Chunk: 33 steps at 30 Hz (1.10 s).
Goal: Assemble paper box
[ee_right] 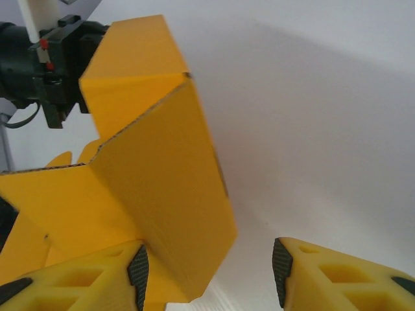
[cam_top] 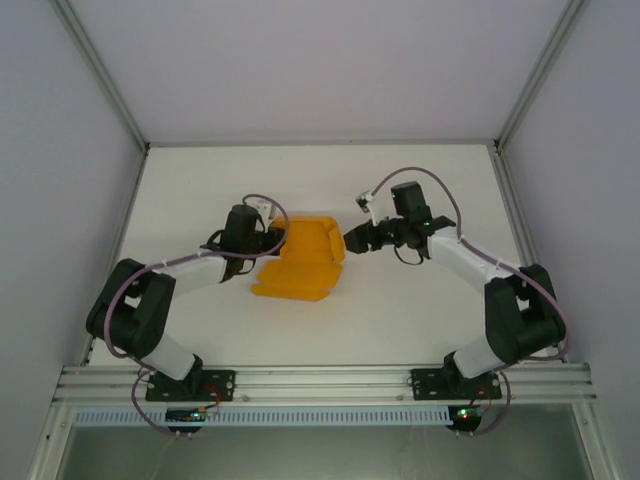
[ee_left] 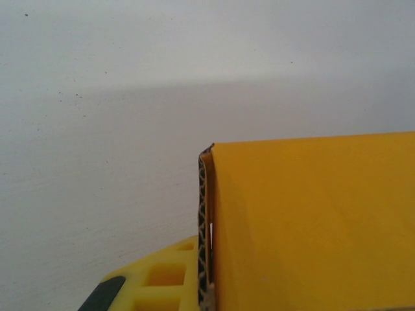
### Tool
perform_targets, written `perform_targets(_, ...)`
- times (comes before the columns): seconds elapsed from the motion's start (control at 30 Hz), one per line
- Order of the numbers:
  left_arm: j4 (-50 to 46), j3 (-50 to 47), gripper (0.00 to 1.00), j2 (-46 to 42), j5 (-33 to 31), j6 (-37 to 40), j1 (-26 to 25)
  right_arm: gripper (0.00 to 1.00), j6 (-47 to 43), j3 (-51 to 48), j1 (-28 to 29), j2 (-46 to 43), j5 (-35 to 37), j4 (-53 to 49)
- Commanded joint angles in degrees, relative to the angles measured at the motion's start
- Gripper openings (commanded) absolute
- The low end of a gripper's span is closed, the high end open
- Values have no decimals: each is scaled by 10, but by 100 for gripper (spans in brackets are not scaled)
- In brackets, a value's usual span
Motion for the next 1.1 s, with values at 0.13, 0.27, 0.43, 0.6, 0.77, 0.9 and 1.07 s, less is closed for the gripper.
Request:
perform_targets(0.13, -5, 19, 0, -17, -1, 4, -2, 55, 0, 47, 46, 48, 17, -12)
perform_targets(0.27, -11, 20, 0, -20, -10, 1, -3, 55, 40, 61, 73, 64, 99, 17)
perform_targets(0.43, -24, 21, 0, -24, -41, -3, -10, 52, 91, 55, 105, 72, 191, 68)
perform_targets(0.6, -38, 25, 0, -26, -66, -9, -13, 44, 125, 60, 151, 81, 364, 77)
perform_targets(0.77, -49, 30, 0, -30, -84, -12, -26, 26, 182, 88, 173, 113, 515, 51)
perform_targets(0.9, -54, 35, 0, -30, -100, -9, -37, 12, 191, 122, 182, 148, 572, 21)
perform_targets(1.07, -70, 47, 0, -24, -124, -26, -48, 0, 228, 184, 205, 193, 707, -66)
